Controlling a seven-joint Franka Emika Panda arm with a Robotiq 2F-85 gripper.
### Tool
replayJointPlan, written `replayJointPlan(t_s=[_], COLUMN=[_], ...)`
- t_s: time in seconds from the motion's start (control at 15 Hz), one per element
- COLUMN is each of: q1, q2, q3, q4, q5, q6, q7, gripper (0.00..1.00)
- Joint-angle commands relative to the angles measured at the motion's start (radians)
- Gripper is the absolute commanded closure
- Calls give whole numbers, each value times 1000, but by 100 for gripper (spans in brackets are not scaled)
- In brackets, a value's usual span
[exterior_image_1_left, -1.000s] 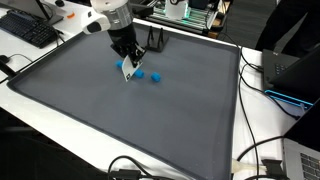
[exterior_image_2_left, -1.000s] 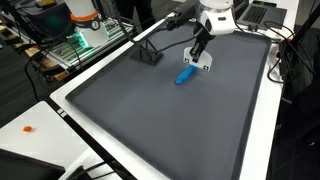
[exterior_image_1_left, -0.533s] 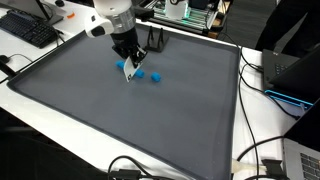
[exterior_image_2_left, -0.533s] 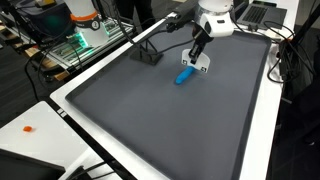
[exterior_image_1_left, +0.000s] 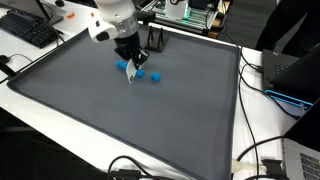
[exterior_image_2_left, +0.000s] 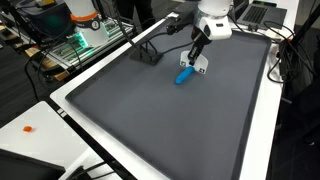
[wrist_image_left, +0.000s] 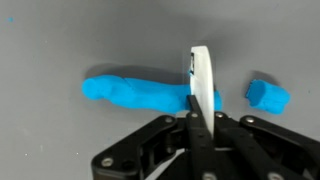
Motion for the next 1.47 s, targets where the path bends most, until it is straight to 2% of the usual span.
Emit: replayJointPlan(t_s=[0.0,0.67,1.4], q1=[-4,-18,-10], q2=[22,11,-54], q3=[6,39,11], q4=[-36,-33,-43], q5=[4,72,26], q6=[33,26,22], q7=[8,-11,0], gripper=[99,99,99])
